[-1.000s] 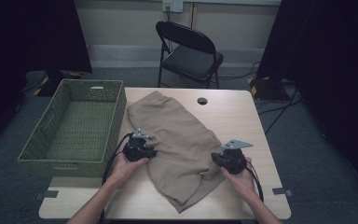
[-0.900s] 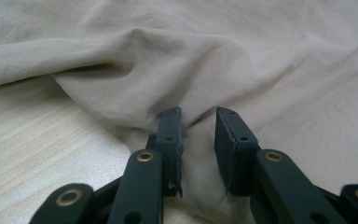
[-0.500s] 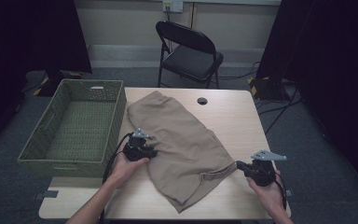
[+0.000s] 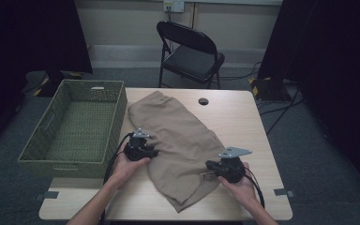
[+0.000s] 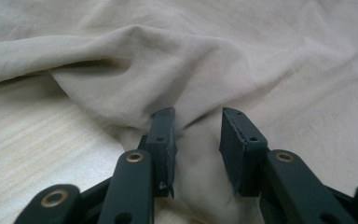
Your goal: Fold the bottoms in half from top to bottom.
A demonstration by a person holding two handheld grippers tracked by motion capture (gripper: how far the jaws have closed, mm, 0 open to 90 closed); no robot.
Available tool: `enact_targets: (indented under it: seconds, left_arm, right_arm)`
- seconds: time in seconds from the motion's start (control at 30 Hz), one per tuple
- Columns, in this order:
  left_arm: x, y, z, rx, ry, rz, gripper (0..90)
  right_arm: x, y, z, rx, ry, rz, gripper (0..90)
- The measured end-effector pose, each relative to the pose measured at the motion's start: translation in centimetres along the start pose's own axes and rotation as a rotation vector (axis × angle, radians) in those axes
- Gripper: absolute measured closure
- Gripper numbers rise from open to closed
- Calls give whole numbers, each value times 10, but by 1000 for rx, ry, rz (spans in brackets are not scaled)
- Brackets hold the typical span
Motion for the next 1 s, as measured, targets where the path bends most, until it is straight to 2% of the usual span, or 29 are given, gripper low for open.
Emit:
enact_targets:
  seconds: [0.1,0.27,0.33,0.43,0.5,0.57,0.6,0.63,0.67,0.73,0.77,0.8,0.87,0.9,1.0]
  left_arm:
    - [0,0,0,0,0,-1,629]
    - [-2,-1,0,5,-3,8,536]
    - [-3,-3,-1,-2,-4,2,476]
    - [-7,-11,-4,-43,-13,13,451]
    - [-10,-15,-6,-65,-8,35,454]
    - [-14,-16,-6,-65,1,52,477]
    - [-17,-15,-6,-56,17,68,499]
    - [-19,-14,-6,-47,30,74,550]
    - [-21,-11,-5,-37,35,77,558]
    - [-24,-4,-3,3,50,83,591]
    - [-26,0,-1,28,67,80,598]
    - [-28,3,1,52,87,79,601]
    - [-33,4,1,45,104,73,575]
    - [-34,4,2,48,103,72,552]
    - [-38,3,5,48,113,64,534]
  right_arm:
    - [9,15,6,65,-44,-17,866]
    - [11,11,24,118,-75,-58,879]
    - [10,11,33,166,-91,-47,888]
    - [10,8,36,169,-111,-51,888]
    - [10,7,36,172,-107,-55,885]
    - [11,7,36,176,-111,-64,866]
    - [11,7,36,178,-109,-68,842]
    - [11,6,35,174,-99,-72,827]
    - [9,5,32,156,-92,-73,823]
    - [2,1,21,92,-61,-63,817]
    - [-4,-2,13,49,-41,-48,821]
    - [-10,-2,7,33,-28,-18,821]
    - [-23,0,-1,22,-12,29,801]
    - [-34,5,-5,24,13,52,788]
    - [-55,19,-5,59,34,101,757]
Point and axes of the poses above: each handheld gripper's, and its own axes: y roughly forward along the jaws, z roughly out of its underside, x roughly to its left, the point moved 4 cm from there along y, roughly forward along the jaws, and after that the axes turned 4 degrees about x, right-handed, at the moved point
